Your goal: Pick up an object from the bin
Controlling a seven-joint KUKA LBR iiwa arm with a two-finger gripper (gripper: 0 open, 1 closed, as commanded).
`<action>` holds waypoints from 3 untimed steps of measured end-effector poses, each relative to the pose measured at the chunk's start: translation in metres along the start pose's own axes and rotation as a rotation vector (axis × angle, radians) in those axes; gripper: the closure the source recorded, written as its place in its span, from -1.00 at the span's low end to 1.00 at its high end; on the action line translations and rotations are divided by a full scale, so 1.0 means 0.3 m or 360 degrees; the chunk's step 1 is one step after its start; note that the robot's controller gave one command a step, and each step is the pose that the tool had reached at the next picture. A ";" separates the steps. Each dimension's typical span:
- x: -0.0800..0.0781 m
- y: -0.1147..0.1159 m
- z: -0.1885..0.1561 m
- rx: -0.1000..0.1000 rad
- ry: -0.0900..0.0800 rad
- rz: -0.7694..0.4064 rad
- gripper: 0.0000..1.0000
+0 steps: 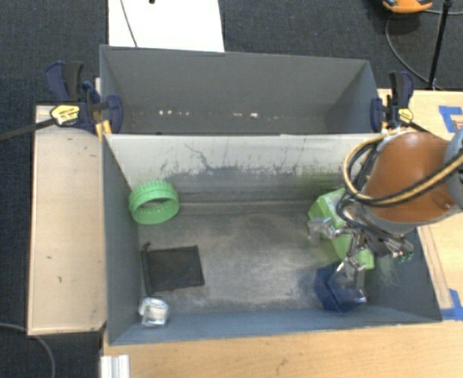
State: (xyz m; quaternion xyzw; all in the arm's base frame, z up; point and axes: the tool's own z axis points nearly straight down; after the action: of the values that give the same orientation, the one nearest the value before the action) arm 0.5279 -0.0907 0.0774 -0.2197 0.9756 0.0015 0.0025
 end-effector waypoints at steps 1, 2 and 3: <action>-0.005 0.001 0.022 0.0001 0.0004 -0.0112 -1.00; -0.033 0.027 0.021 0.0004 -0.0004 -0.0524 -1.00; -0.031 0.032 0.022 -0.0004 -0.0007 -0.0813 -1.00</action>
Offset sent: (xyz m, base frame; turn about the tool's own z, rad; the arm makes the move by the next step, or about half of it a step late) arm 0.0092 0.0257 -0.0074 -0.5300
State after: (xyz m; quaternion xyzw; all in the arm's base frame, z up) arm 0.5321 -0.0780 0.0708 -0.4590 0.8884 0.0024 0.0045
